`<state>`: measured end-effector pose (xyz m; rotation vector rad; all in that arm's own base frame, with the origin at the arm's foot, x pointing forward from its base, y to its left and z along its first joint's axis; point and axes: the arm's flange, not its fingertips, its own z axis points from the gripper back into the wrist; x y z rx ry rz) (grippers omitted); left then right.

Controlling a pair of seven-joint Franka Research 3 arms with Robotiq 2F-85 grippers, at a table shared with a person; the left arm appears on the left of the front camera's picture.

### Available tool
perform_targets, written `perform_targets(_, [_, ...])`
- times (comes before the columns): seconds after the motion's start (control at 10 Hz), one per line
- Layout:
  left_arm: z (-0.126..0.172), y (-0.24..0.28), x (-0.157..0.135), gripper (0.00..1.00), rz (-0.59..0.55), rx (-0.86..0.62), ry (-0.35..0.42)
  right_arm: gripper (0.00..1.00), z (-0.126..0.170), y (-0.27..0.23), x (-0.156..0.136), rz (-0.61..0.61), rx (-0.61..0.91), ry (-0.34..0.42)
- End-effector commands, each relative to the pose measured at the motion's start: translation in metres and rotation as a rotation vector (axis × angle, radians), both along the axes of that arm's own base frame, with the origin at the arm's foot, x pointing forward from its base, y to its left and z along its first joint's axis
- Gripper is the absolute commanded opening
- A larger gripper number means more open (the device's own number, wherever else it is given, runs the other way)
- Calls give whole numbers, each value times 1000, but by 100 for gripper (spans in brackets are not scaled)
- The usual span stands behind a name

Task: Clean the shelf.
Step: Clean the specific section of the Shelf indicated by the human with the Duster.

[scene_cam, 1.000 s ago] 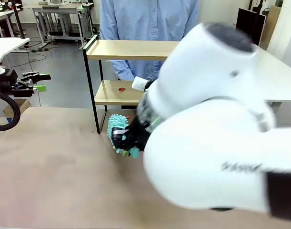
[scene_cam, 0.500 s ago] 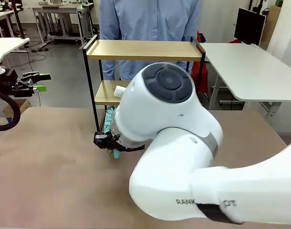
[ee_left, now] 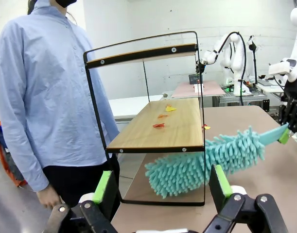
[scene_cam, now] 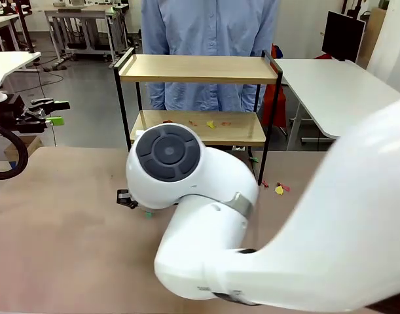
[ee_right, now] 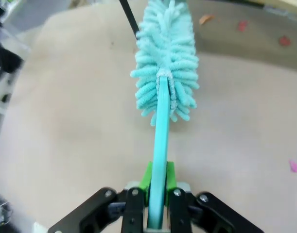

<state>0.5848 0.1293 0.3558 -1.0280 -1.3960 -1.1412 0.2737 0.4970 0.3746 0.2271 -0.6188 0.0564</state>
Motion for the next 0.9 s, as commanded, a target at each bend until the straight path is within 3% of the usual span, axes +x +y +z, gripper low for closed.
perform_targets(0.0, [3,1,0,100,1,2,-8,12,-22,42,33,-43,18,10])
perform_targets(0.2, [3,1,0,100,1,2,-8,12,-19,36,27,-17,-9,120])
perform_targets(0.3, [3,1,0,100,1,2,-8,12,-19,15,11,-26,-5,20])
perform_targets(0.4, [3,1,0,100,1,2,-8,12,-19,15,11,-26,-5,20])
perform_targets(0.5, [3,1,0,100,1,2,-8,12,-22,19,14,-36,1,61])
perform_targets(0.6, [3,1,0,100,1,2,-8,12,-18,-4,25,-58,0,124])
perform_targets(0.8, [3,1,0,100,1,2,-8,12,-13,-66,44,-125,51,181])
